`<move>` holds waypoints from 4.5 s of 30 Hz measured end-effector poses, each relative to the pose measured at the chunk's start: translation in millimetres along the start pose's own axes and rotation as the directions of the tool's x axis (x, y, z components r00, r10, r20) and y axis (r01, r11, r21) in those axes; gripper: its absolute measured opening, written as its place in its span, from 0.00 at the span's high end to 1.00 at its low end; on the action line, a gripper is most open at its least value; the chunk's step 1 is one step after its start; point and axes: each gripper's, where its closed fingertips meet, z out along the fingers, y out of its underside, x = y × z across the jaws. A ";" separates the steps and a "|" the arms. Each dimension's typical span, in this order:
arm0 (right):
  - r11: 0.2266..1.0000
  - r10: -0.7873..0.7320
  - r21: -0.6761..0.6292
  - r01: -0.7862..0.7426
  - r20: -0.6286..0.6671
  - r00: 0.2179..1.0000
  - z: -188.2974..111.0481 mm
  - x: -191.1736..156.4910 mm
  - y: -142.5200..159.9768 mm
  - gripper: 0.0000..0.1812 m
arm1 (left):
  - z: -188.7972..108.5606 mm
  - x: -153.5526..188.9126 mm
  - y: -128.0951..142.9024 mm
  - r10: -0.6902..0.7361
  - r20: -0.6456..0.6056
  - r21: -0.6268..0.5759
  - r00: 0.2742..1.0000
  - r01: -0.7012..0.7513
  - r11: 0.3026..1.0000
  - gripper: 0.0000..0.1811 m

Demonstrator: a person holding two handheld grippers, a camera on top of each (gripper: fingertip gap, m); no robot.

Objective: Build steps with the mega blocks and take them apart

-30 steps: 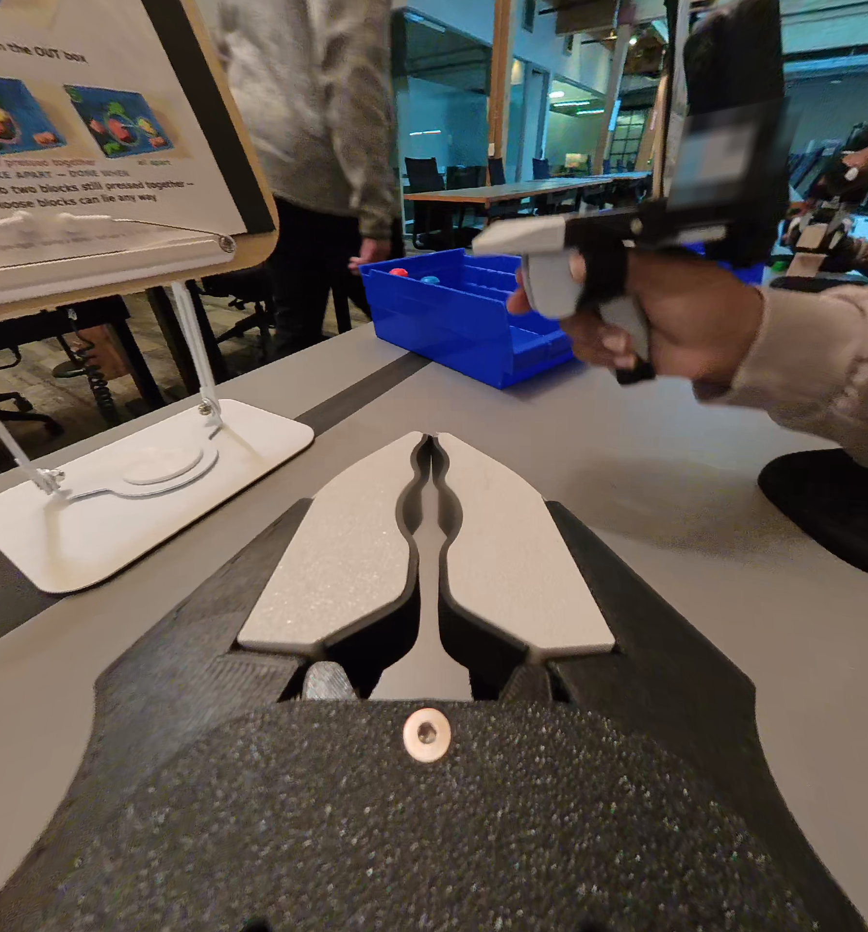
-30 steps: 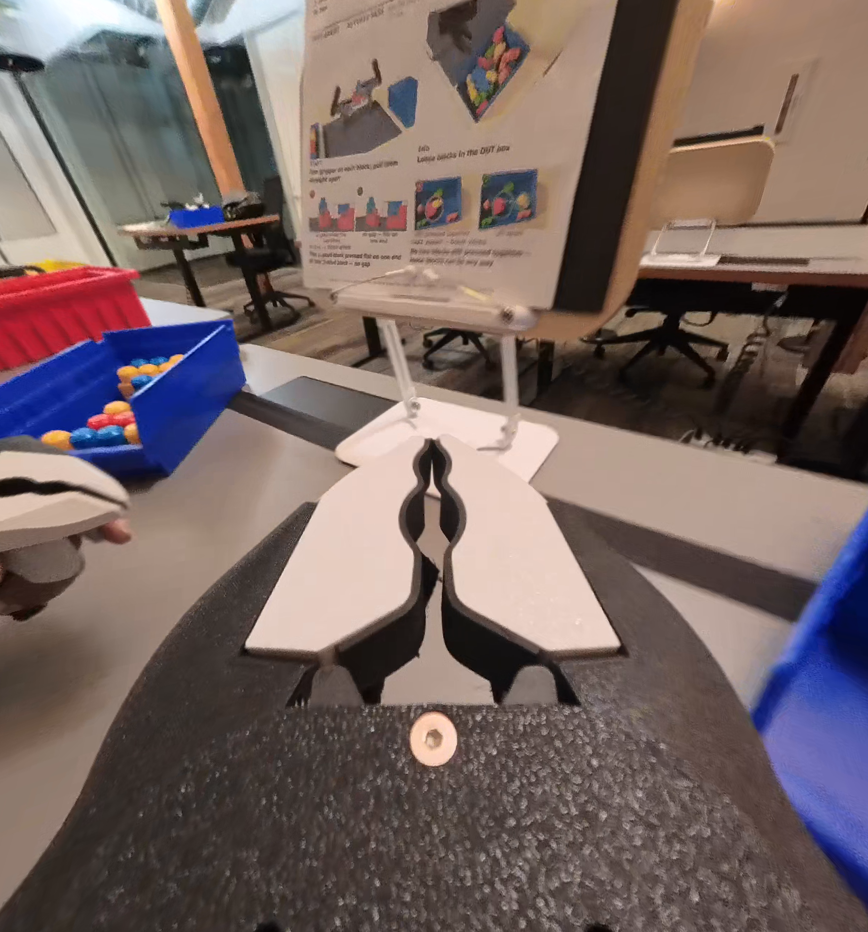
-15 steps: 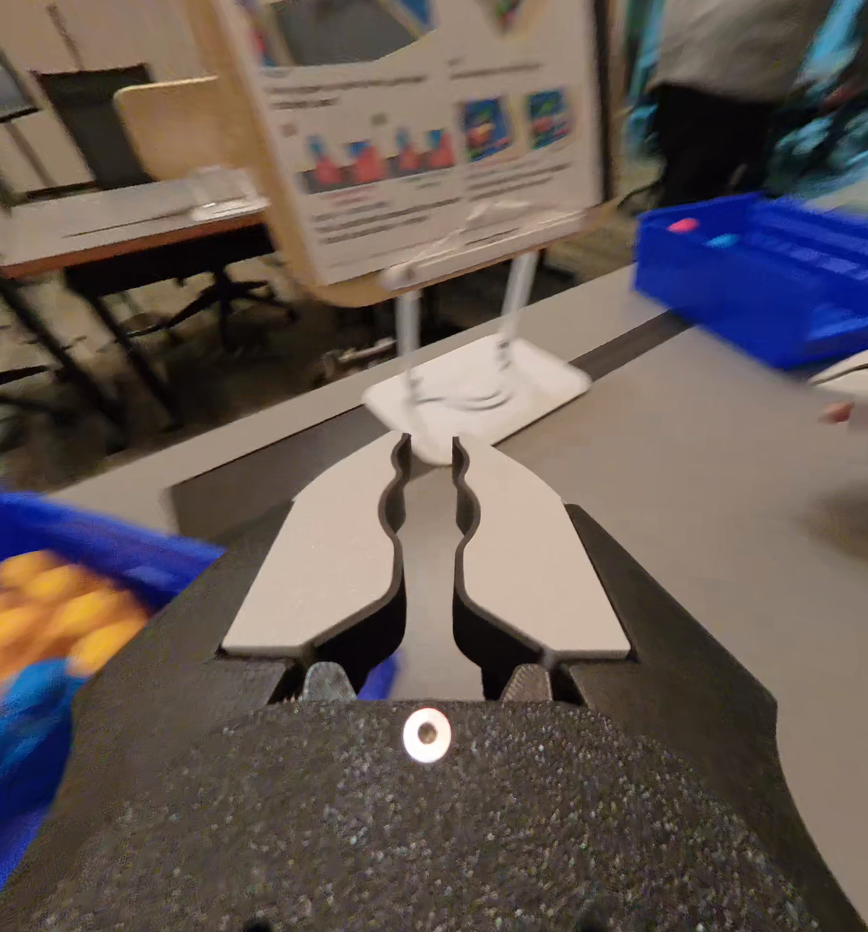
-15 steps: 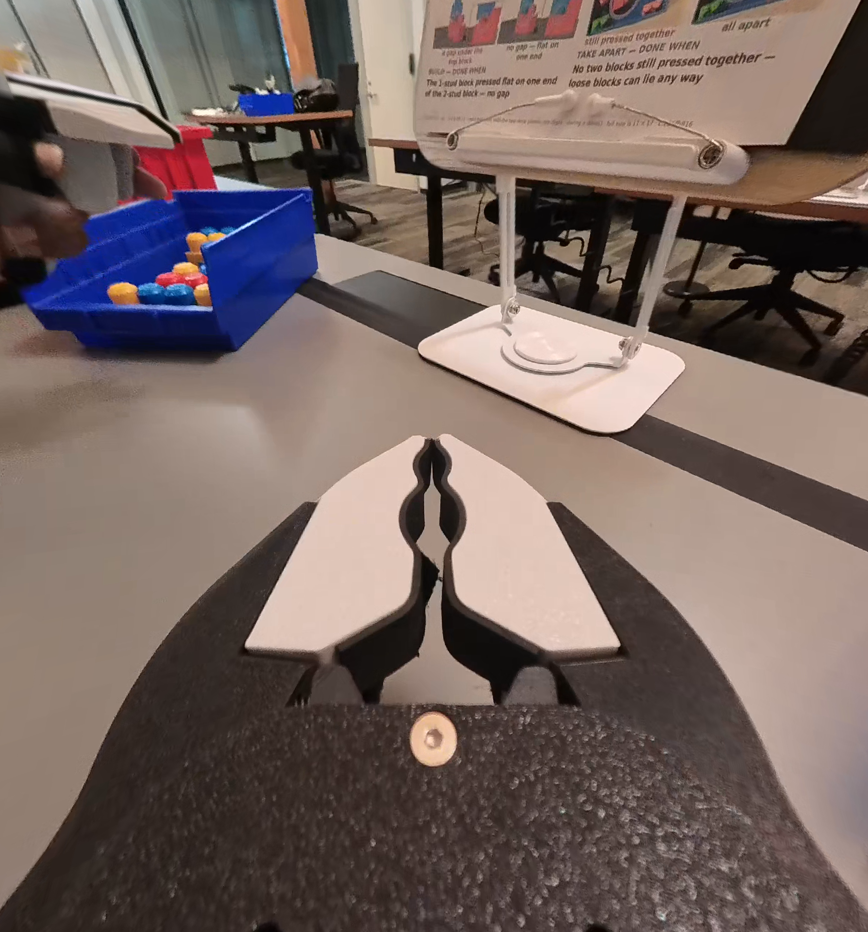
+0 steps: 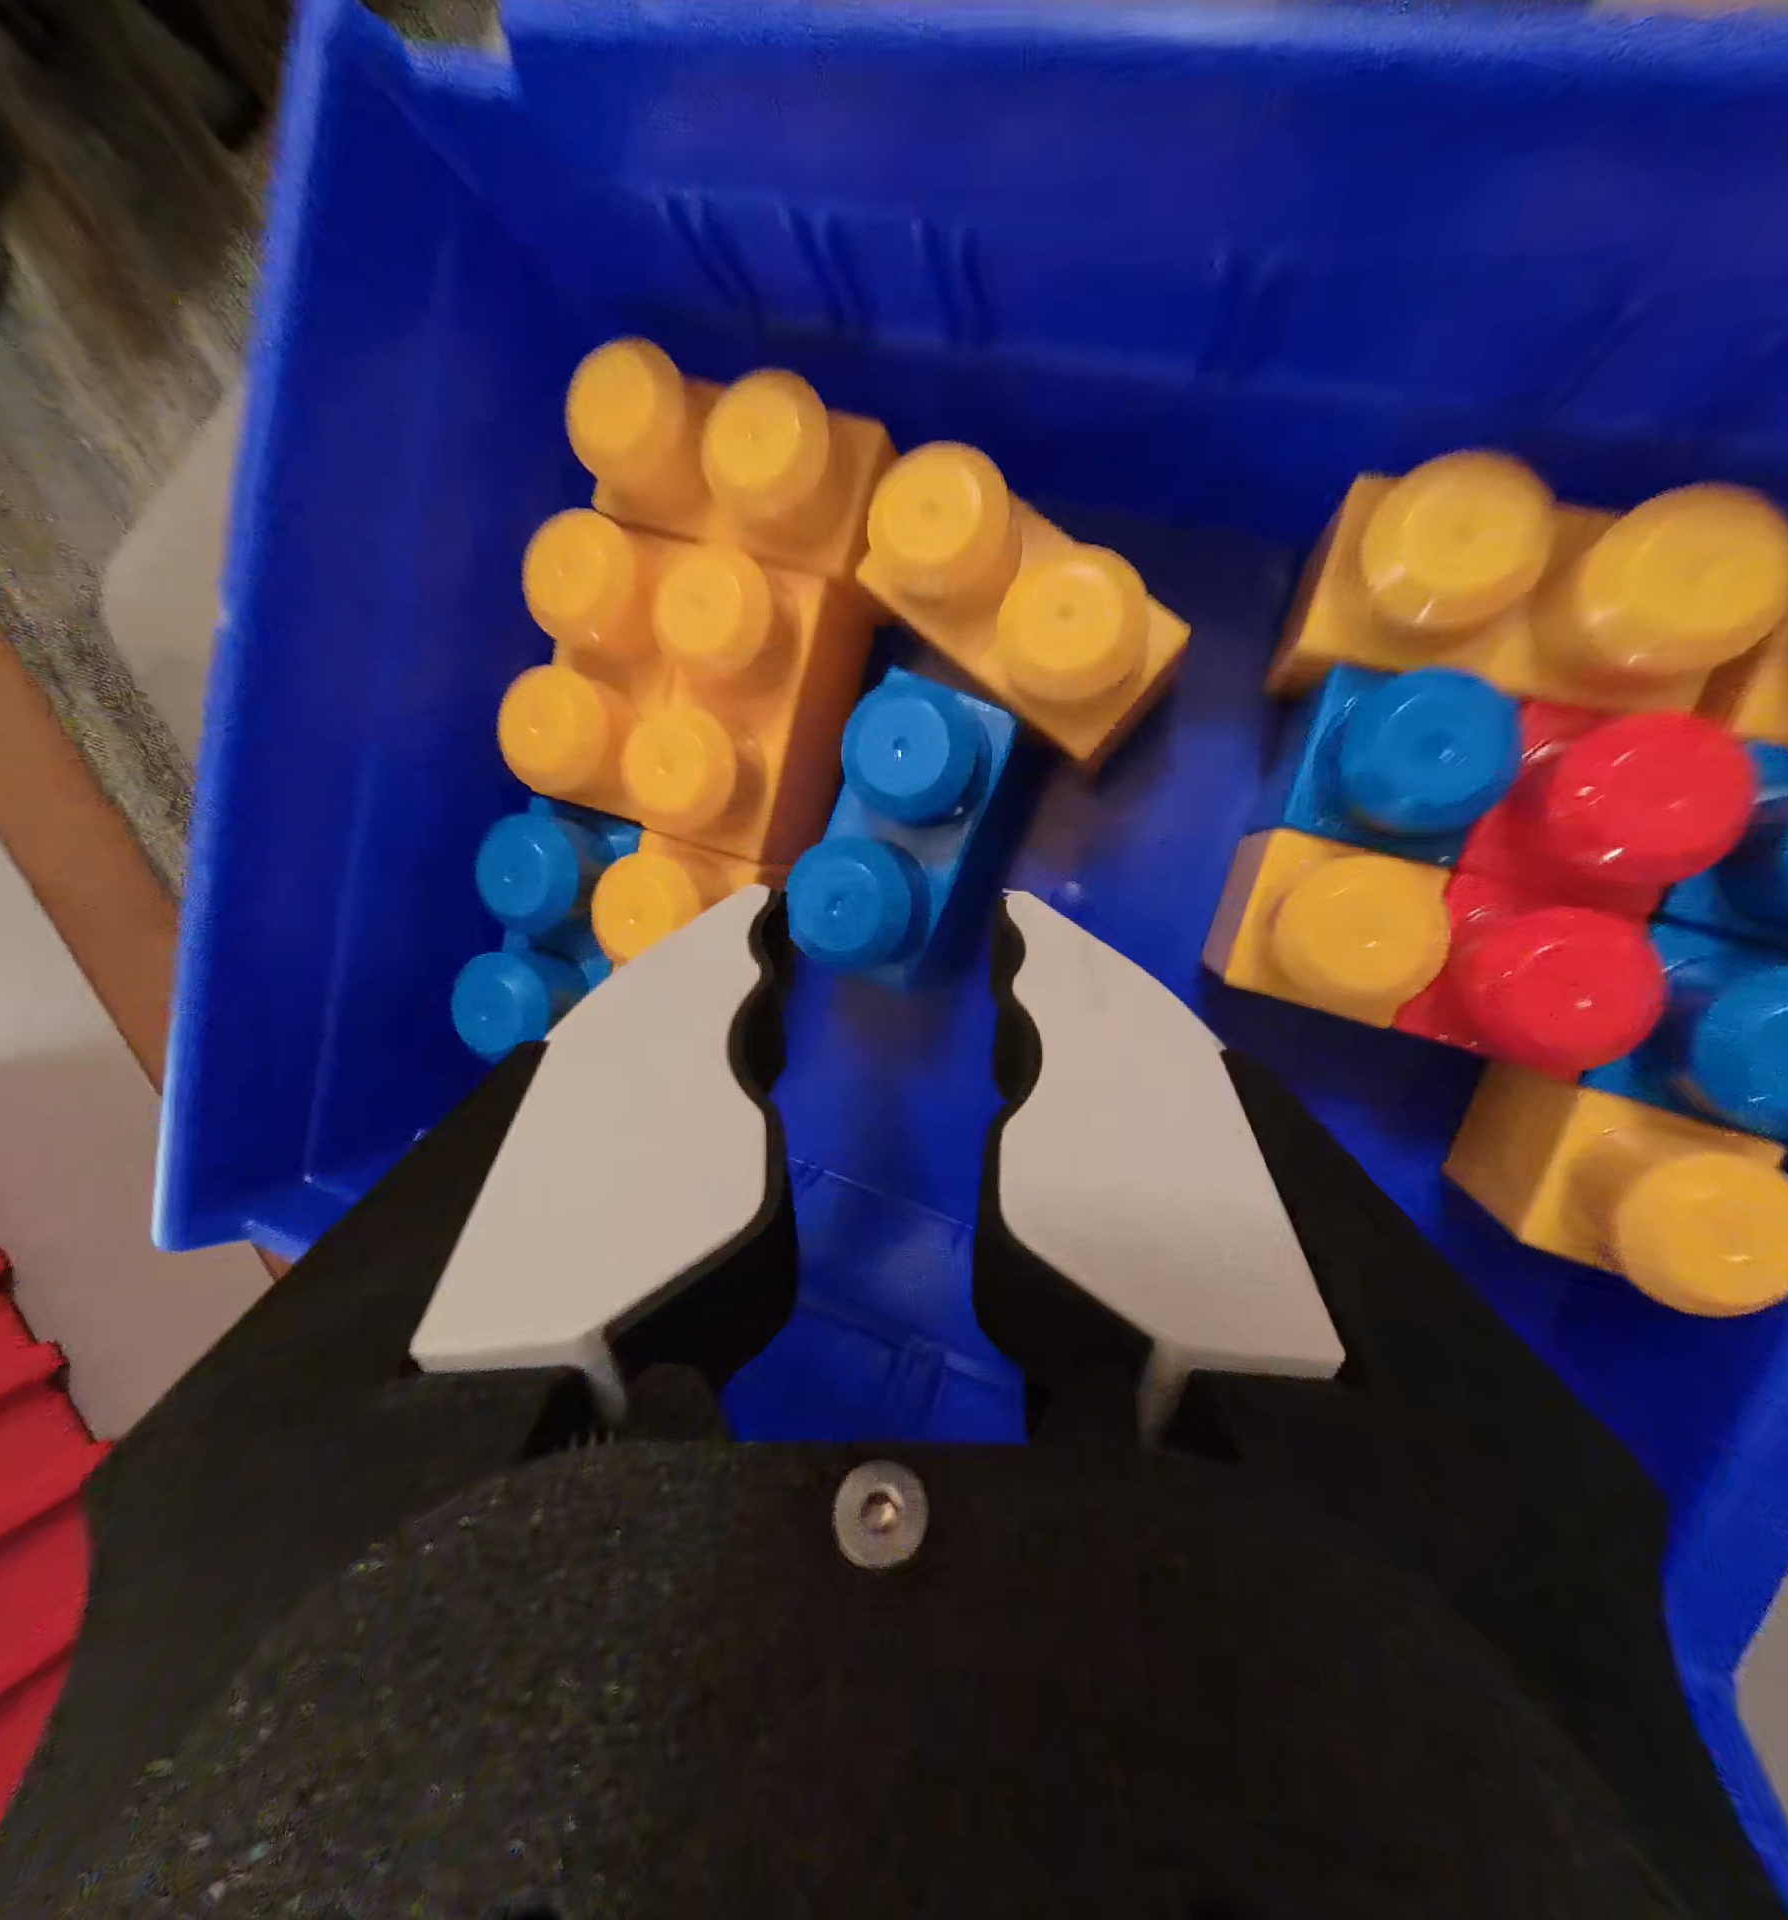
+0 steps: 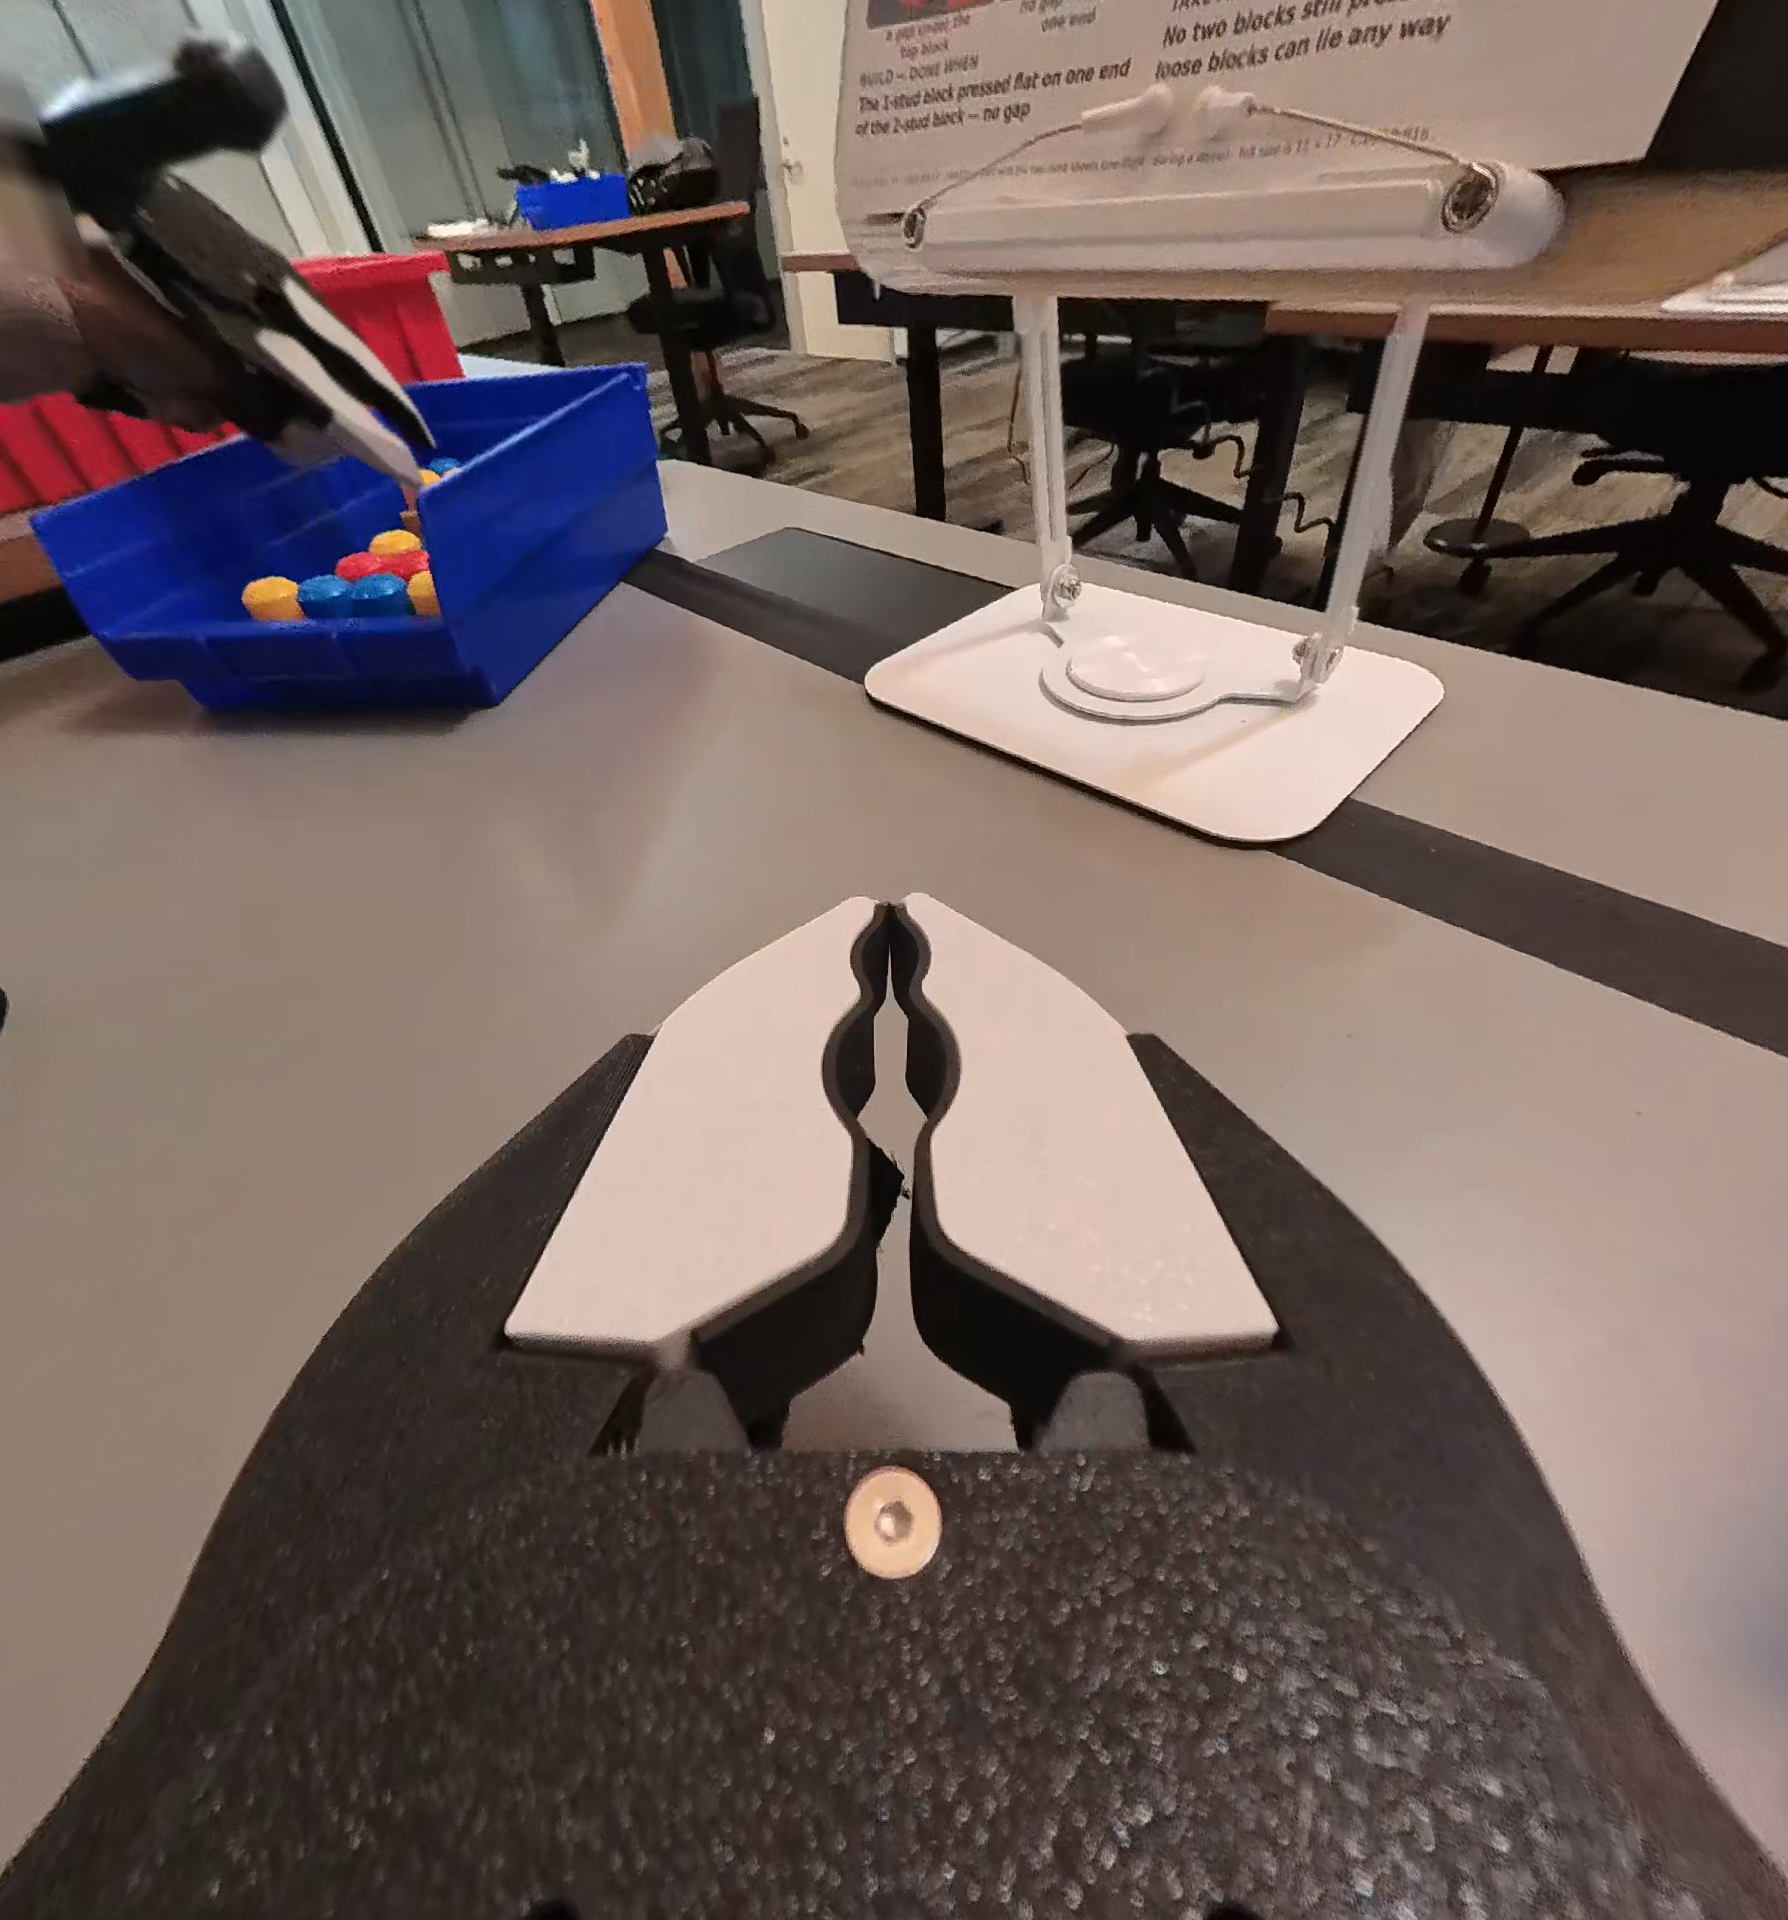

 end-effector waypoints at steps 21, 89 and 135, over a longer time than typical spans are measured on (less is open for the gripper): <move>1.000 -0.030 -0.008 0.031 0.059 0.998 -0.3 -13.1 -0.3 1.00 | -24.3 -9.2 -4.0 0.347 0.121 -0.300 0.930 -0.299 0.906 0.79; 0.950 -0.167 -0.150 0.274 0.499 0.851 -20.6 -88.1 31.9 0.75 | -30.7 130.0 44.2 0.155 -0.241 -0.301 0.958 -0.225 0.927 0.84; 0.949 -0.300 0.080 0.306 0.531 0.792 -23.3 -159.8 -16.9 0.80 | -148.6 461.9 -168.0 0.649 -0.419 0.770 0.636 -0.130 0.625 0.81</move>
